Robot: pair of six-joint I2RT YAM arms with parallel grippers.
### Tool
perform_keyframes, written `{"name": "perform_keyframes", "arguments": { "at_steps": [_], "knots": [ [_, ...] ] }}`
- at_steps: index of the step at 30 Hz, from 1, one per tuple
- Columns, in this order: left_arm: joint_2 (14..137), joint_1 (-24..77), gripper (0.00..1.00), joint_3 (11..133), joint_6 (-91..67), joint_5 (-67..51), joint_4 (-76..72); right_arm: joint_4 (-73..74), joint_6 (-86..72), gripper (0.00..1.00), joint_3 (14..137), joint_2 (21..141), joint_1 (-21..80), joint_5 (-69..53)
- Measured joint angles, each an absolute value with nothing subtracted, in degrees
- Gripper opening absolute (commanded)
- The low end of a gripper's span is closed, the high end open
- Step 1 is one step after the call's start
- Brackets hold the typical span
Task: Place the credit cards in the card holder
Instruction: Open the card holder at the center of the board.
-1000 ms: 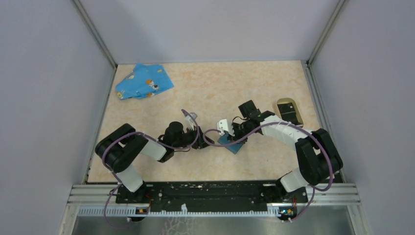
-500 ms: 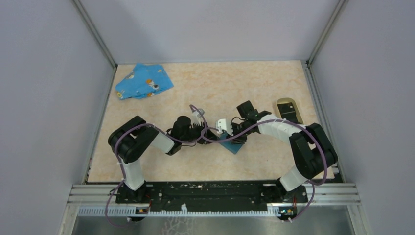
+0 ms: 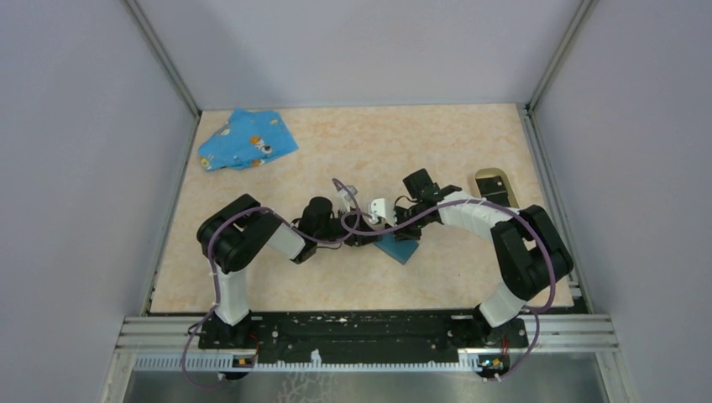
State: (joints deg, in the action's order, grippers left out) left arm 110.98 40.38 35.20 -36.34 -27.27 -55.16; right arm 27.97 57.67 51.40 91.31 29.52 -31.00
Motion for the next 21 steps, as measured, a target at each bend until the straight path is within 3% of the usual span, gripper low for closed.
{"name": "perform_keyframes", "arguments": {
  "at_steps": [2, 7, 8, 21],
  "knots": [
    [111.4, 40.6, 0.38, 35.5, -36.4, -27.5, -55.5, 28.1, 57.4, 0.00, 51.6, 91.4, 29.5, -31.0],
    [112.6, 40.7, 0.02, 35.9, -36.3, -27.2, -56.0, 28.8, 56.9, 0.00, 51.9, 91.5, 29.5, -31.6],
    [112.8, 40.7, 0.00, 35.9, -36.6, -27.3, -56.3, 28.9, 56.8, 0.00, 51.9, 91.5, 29.5, -31.9],
    [111.7, 41.1, 0.00, 31.0, -37.6, -24.6, -61.4, 25.1, 48.1, 0.00, 51.7, 86.6, 18.9, -40.0]
  ]
}}
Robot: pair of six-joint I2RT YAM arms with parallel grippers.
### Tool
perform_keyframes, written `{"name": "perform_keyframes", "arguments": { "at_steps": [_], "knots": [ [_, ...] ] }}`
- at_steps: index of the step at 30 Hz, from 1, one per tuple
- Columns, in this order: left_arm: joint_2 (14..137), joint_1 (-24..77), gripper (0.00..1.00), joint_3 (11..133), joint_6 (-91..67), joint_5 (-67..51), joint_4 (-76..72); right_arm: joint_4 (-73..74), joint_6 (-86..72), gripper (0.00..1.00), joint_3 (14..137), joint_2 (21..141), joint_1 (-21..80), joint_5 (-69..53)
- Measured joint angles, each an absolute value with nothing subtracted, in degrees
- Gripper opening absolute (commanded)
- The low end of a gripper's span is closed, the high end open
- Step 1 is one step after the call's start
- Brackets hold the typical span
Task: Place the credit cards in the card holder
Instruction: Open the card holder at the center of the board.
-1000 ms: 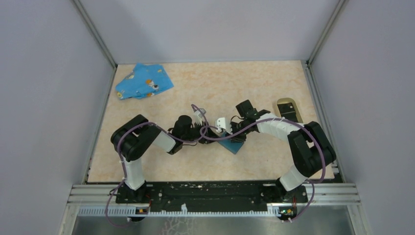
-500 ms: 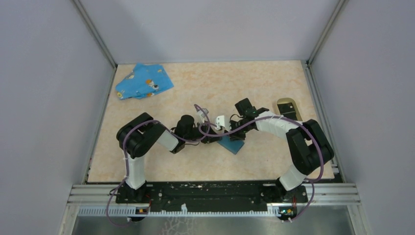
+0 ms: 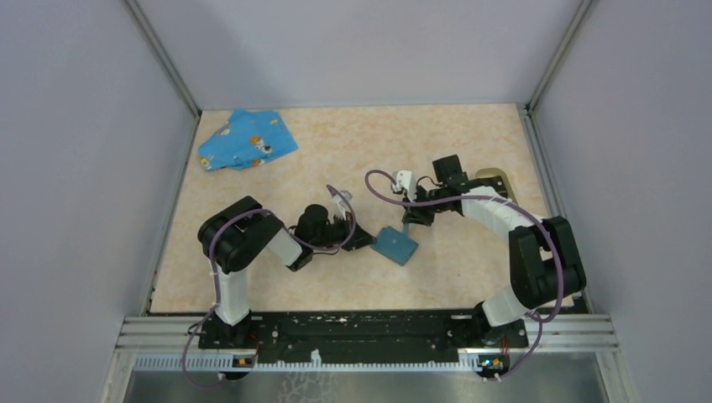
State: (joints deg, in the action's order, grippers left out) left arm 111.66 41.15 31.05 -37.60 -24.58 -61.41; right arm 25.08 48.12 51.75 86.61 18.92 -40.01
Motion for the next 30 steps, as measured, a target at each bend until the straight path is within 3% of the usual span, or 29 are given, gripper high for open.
{"name": "perform_keyframes", "arguments": {
  "at_steps": [3, 4, 8, 13, 17, 21, 30],
  "knots": [
    [111.7, 41.2, 0.00, 29.9, -37.8, -24.4, -63.2, 24.9, 46.6, 0.00, 51.7, 86.8, 18.1, -40.6],
    [111.6, 41.2, 0.05, 29.4, -37.9, -24.4, -63.9, 24.9, 46.2, 0.00, 51.7, 86.8, 18.1, -40.7],
    [110.3, 41.2, 0.37, 28.0, -37.9, -23.7, -63.9, 25.1, 45.7, 0.00, 51.7, 86.9, 17.7, -43.7],
    [102.1, 41.3, 0.63, 25.1, -37.4, -20.4, -58.3, 25.3, 44.8, 0.00, 51.7, 86.8, 16.4, -49.8],
    [91.7, 41.4, 0.96, 21.2, -36.3, -16.2, -56.2, 25.2, 44.2, 0.00, 51.7, 85.7, 15.6, -55.0],
    [85.4, 41.4, 0.99, 15.8, -37.5, -13.3, -60.4, 24.9, 43.9, 0.00, 51.0, 83.5, 15.6, -59.9],
    [87.2, 41.6, 0.97, 11.0, -52.9, -16.1, -67.3, 21.3, 39.2, 0.00, 48.7, 79.7, 15.6, -61.1]
  ]
}}
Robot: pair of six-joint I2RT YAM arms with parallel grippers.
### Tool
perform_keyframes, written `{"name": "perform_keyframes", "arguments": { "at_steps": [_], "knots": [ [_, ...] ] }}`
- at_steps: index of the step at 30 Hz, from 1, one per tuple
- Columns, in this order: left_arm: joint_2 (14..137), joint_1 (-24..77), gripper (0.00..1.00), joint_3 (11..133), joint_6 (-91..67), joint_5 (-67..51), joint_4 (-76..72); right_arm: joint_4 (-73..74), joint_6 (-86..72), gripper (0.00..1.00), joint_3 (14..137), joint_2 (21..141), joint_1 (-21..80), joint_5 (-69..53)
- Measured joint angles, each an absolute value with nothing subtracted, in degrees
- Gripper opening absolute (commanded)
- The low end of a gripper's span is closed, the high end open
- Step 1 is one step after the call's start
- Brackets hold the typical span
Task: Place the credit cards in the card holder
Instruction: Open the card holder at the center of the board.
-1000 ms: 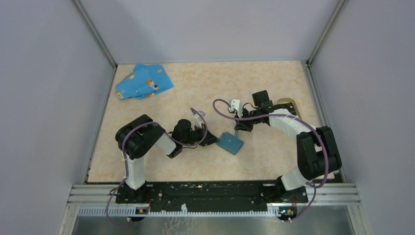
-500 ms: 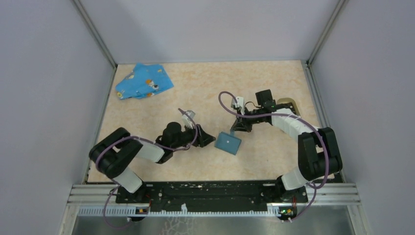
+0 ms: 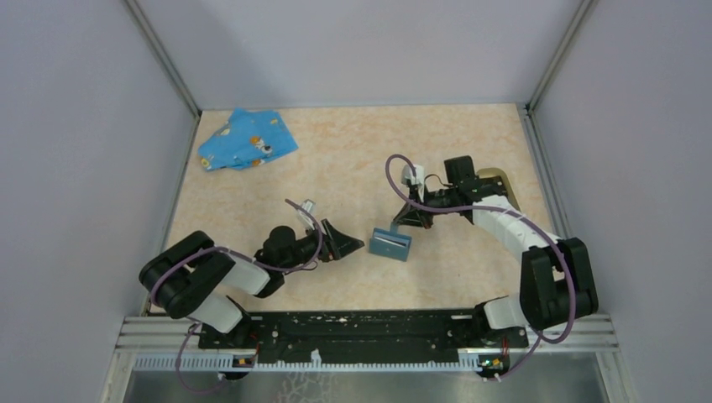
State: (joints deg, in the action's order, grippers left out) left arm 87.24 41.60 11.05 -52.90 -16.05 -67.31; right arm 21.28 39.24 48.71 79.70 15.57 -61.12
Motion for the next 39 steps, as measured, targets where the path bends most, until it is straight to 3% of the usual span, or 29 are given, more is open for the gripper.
{"name": "perform_keyframes", "arguments": {
  "at_steps": [7, 11, 15, 21, 27, 32, 39],
  "knots": [
    [82.2, 48.2, 0.99, 10.8, -62.2, -9.2, -59.8, 20.3, 38.8, 0.00, 48.2, 78.0, 16.3, -60.7],
    [79.6, 52.3, 0.95, 12.8, -65.2, -3.2, -52.3, 19.7, 38.9, 0.00, 47.9, 76.6, 17.5, -60.2],
    [81.4, 53.3, 0.78, 16.5, -66.8, 0.7, -45.3, 18.8, 38.5, 0.00, 47.6, 76.4, 17.9, -57.8],
    [89.5, 53.3, 0.71, 21.0, -66.3, 1.8, -41.8, 16.1, 36.6, 0.00, 47.5, 76.4, 17.9, -53.0],
    [94.4, 53.3, 0.50, 23.7, -63.9, 0.8, -43.7, 14.9, 35.3, 0.00, 47.3, 76.6, 17.9, -49.0],
    [95.7, 53.3, 0.13, 23.7, -60.6, 0.5, -44.2, 13.9, 33.8, 0.00, 47.3, 77.1, 17.9, -43.7],
    [97.5, 53.3, 0.06, 27.4, -50.0, -0.7, -41.7, 13.1, 31.3, 0.04, 47.4, 82.3, 17.9, -32.9]
  ]
}}
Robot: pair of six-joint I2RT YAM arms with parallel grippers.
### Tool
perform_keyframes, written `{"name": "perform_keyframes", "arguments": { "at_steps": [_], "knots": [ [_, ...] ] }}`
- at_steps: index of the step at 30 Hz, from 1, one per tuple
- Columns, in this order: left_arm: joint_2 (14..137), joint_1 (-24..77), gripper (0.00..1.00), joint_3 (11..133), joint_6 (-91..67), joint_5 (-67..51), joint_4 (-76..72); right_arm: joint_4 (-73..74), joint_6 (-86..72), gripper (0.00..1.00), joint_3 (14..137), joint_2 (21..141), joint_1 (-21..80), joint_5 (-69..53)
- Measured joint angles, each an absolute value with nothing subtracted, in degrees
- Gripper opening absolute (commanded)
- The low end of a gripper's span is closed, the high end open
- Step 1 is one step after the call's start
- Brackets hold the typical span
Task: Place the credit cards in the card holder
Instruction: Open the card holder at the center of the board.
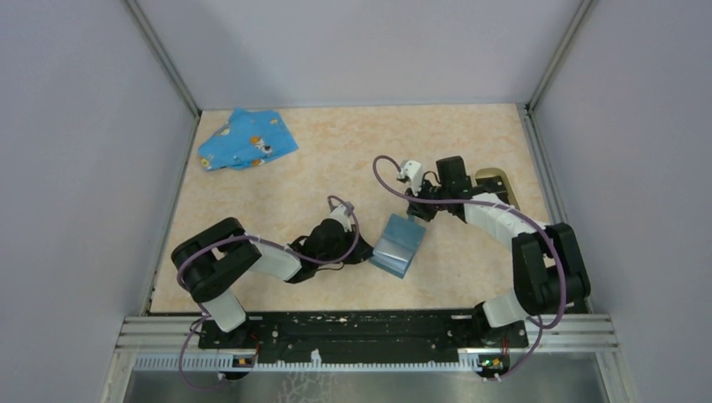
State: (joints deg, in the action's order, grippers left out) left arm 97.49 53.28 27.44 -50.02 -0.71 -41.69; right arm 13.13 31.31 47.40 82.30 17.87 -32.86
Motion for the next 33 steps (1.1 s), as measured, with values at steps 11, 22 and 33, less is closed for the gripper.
{"name": "perform_keyframes", "arguments": {
  "at_steps": [11, 22, 33],
  "knots": [
    [97.9, 52.4, 0.00, 37.3, -30.6, -2.8, -31.6, 17.4, 30.0, 0.31, 50.8, 89.1, 17.8, -24.8],
    [101.6, 43.6, 0.26, 39.5, -26.1, -18.0, -31.2, 16.6, 30.9, 0.64, 50.3, 76.5, 13.9, -33.5],
    [92.4, 42.9, 0.58, 35.7, -26.4, -19.0, -30.6, 18.9, 39.9, 0.67, 48.9, 68.2, 13.0, -50.6]
  ]
}}
